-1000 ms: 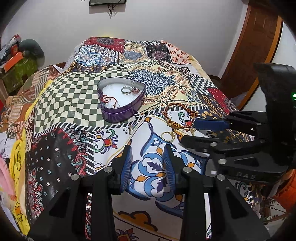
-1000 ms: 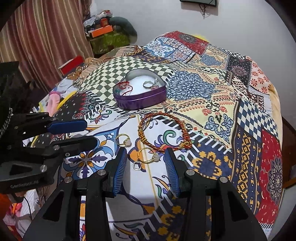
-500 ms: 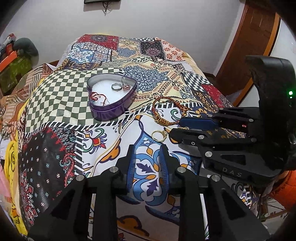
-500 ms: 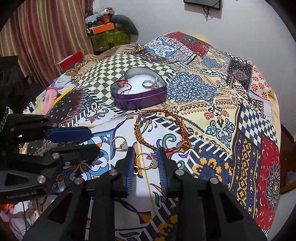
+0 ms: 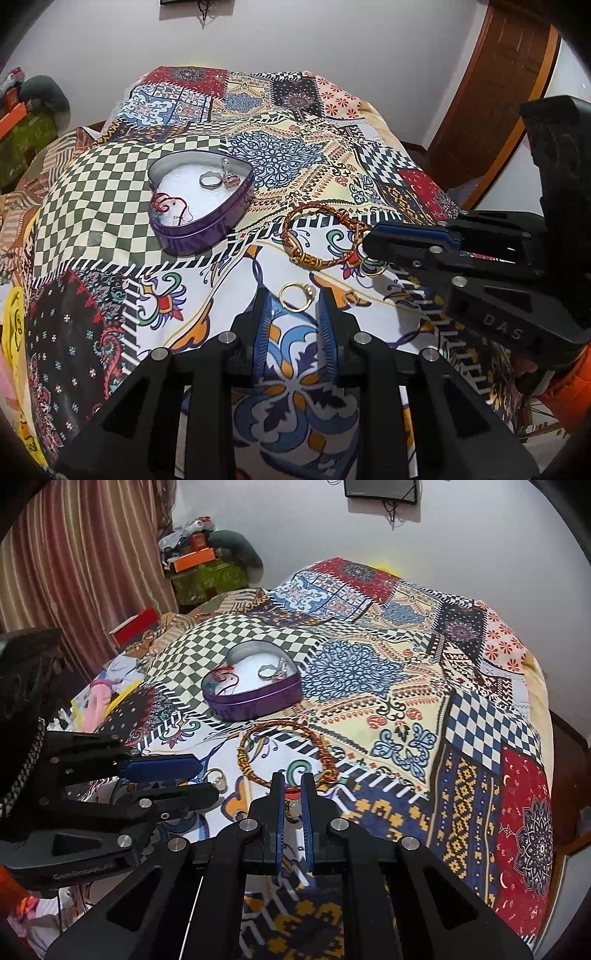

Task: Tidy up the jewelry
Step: 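Close the right gripper on a gold ring while the left gripper closes on another, then carry both held gold rings over the purple heart tin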

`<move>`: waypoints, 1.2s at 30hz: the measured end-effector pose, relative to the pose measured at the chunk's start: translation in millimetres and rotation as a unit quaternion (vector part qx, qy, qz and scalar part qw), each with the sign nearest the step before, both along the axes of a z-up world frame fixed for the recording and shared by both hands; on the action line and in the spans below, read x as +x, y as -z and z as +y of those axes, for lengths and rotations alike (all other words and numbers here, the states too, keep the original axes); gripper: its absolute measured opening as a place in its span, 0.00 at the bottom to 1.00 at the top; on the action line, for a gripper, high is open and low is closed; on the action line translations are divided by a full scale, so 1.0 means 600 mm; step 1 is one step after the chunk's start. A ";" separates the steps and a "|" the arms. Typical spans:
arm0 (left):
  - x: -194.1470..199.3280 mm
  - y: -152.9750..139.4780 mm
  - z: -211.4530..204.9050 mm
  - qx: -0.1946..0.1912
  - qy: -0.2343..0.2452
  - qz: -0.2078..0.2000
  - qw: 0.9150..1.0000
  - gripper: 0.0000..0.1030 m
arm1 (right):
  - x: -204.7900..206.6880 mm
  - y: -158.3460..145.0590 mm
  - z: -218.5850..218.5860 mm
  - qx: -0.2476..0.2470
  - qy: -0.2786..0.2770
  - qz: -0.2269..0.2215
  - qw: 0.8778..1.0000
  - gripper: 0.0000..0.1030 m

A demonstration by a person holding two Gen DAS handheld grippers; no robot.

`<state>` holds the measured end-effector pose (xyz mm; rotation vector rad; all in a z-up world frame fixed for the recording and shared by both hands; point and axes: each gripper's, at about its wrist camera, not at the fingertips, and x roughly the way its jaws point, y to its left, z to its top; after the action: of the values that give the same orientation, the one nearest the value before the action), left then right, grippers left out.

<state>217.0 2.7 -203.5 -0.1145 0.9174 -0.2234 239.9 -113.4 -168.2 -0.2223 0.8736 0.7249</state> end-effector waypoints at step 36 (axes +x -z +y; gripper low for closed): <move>-0.024 -0.078 0.069 -0.017 -0.053 -0.070 0.996 0.04 | 0.006 -0.058 -0.006 0.035 0.016 -0.032 0.999 0.07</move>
<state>202.7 44.1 -157.0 -0.1764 0.7661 -0.1472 243.2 -116.8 -133.5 -0.1673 0.7876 0.7136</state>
